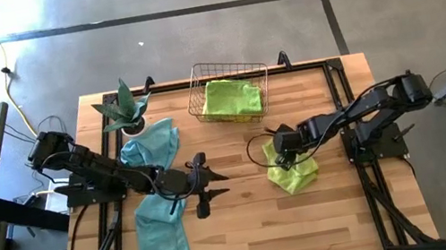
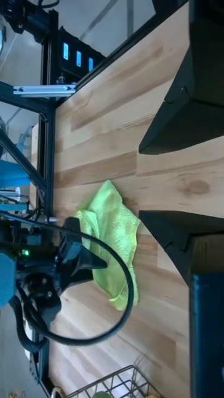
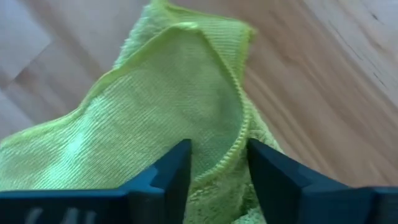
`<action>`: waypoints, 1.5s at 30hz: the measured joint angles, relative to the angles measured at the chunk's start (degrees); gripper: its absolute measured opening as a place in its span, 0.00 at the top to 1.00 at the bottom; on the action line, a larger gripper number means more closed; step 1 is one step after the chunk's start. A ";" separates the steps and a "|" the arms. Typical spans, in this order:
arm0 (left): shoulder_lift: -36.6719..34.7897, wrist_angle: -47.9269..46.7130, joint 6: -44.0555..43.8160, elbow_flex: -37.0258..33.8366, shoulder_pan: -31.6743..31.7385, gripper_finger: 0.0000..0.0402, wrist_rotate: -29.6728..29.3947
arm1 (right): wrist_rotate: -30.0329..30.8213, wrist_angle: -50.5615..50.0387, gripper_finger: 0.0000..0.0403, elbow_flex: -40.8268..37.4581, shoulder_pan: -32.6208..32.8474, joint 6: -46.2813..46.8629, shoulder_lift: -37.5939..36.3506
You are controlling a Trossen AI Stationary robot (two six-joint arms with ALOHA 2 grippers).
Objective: Fold microfiber towels
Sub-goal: Fold the light green microfiber towel
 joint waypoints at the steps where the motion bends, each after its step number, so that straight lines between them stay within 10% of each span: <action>1: 0.00 0.03 -0.31 0.00 0.00 0.64 -0.07 | 0.00 0.00 0.67 0.11 0.31 -0.76 0.00; 9: 0.00 -0.02 -1.45 0.00 0.00 0.64 -0.28 | -0.35 -0.22 0.98 1.23 3.53 -7.39 -0.17; 45: 13.29 8.72 14.53 10.38 0.60 0.45 -21.80 | 11.54 13.64 1.00 14.51 12.14 -13.88 -0.07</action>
